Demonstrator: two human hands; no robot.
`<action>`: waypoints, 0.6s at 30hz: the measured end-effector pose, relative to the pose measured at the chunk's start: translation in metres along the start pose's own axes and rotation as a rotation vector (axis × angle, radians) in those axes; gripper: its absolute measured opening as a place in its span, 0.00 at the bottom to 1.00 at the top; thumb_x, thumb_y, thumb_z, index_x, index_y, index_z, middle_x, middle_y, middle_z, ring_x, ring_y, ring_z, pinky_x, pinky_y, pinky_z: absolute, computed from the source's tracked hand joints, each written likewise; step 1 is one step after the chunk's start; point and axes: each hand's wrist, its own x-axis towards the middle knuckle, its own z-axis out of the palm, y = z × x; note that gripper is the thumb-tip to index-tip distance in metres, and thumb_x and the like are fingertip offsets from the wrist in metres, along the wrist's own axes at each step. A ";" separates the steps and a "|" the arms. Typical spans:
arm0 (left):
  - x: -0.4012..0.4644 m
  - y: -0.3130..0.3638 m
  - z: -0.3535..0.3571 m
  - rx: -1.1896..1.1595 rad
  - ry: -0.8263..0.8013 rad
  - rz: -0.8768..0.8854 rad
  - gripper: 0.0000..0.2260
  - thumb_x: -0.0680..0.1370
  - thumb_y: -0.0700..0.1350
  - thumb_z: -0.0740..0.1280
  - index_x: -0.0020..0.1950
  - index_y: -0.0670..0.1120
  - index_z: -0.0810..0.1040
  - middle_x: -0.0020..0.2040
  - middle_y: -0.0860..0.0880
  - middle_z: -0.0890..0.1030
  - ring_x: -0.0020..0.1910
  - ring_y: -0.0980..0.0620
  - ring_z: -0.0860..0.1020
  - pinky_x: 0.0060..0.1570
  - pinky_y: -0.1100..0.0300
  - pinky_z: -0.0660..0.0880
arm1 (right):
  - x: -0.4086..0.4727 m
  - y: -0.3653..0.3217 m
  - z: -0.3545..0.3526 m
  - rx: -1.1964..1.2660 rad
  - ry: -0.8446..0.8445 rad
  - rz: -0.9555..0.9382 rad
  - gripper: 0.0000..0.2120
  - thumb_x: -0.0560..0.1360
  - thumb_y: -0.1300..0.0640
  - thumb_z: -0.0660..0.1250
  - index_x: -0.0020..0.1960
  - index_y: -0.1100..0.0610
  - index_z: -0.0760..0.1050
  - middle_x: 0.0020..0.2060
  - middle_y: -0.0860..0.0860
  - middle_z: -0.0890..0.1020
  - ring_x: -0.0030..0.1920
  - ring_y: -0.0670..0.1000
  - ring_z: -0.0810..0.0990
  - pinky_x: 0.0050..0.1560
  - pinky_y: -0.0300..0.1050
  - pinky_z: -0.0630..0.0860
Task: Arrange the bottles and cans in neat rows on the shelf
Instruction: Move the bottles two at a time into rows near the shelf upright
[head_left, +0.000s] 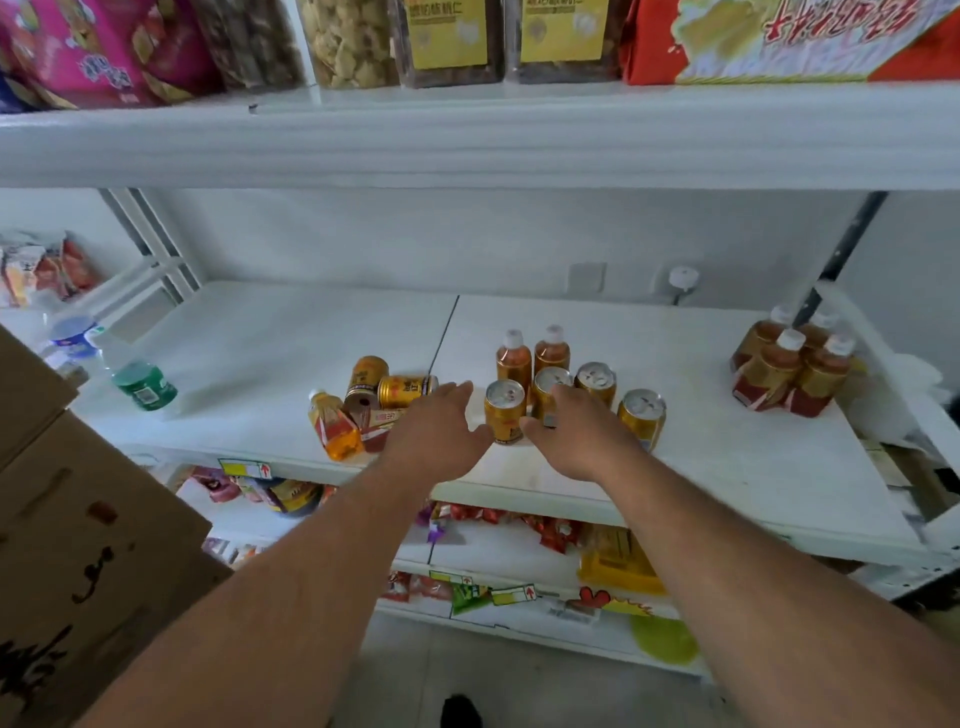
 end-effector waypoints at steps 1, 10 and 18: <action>0.010 -0.001 -0.001 0.010 -0.013 0.008 0.32 0.79 0.58 0.62 0.80 0.50 0.57 0.79 0.48 0.60 0.76 0.46 0.61 0.72 0.48 0.64 | 0.007 0.001 0.000 -0.001 0.009 0.016 0.21 0.76 0.37 0.61 0.59 0.53 0.72 0.46 0.48 0.78 0.44 0.51 0.78 0.44 0.50 0.78; 0.096 -0.013 -0.004 -0.053 -0.054 0.061 0.32 0.79 0.58 0.63 0.80 0.51 0.57 0.79 0.50 0.61 0.76 0.46 0.62 0.69 0.48 0.66 | 0.065 0.001 -0.008 0.047 0.128 0.162 0.25 0.75 0.39 0.65 0.66 0.54 0.72 0.58 0.54 0.80 0.56 0.56 0.79 0.54 0.53 0.78; 0.157 -0.029 0.011 -0.220 -0.145 0.082 0.35 0.76 0.58 0.67 0.79 0.54 0.58 0.78 0.52 0.63 0.75 0.49 0.63 0.70 0.48 0.66 | 0.102 0.000 -0.003 0.069 0.138 0.265 0.35 0.74 0.41 0.70 0.75 0.55 0.65 0.71 0.54 0.72 0.69 0.57 0.72 0.61 0.52 0.72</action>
